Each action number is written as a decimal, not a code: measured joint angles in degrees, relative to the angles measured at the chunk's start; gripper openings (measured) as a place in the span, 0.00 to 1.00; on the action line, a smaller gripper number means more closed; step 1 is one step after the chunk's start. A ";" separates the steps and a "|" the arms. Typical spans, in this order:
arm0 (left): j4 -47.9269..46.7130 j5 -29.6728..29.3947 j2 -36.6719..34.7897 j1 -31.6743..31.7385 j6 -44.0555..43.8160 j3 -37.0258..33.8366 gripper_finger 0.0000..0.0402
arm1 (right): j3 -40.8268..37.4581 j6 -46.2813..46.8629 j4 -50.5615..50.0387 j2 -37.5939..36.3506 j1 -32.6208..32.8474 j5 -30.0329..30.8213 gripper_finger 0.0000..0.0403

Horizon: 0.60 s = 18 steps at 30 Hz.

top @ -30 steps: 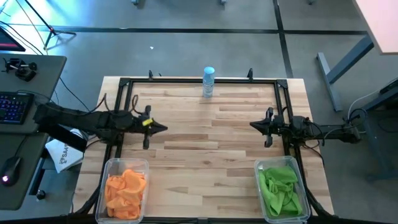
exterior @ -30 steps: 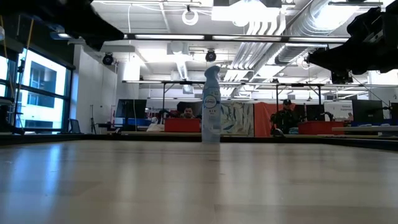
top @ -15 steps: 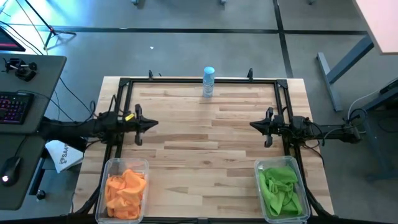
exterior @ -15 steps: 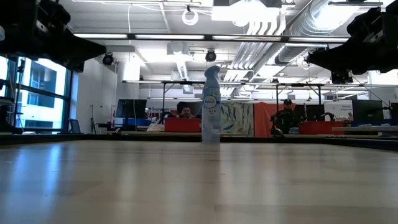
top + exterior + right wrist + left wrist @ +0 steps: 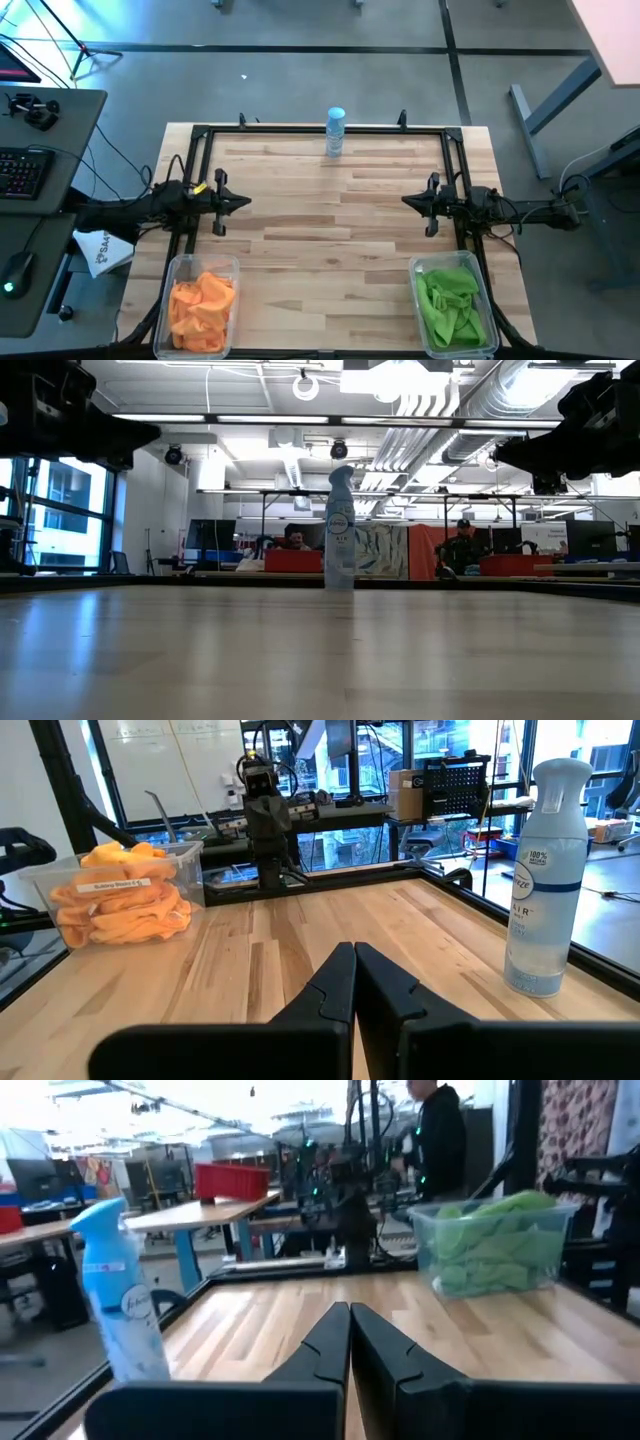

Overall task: Sort microfiber towel by color & place in baskets
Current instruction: Return to Home Position

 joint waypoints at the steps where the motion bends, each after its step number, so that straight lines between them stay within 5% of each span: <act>1: -0.97 0.06 0.00 0.36 0.09 0.05 0.00 | 0.00 0.00 0.01 0.00 0.00 0.00 0.00; 18: -3.82 0.53 3.09 1.68 -1.05 0.03 0.00 | 0.00 0.00 0.00 0.01 0.00 -0.01 0.00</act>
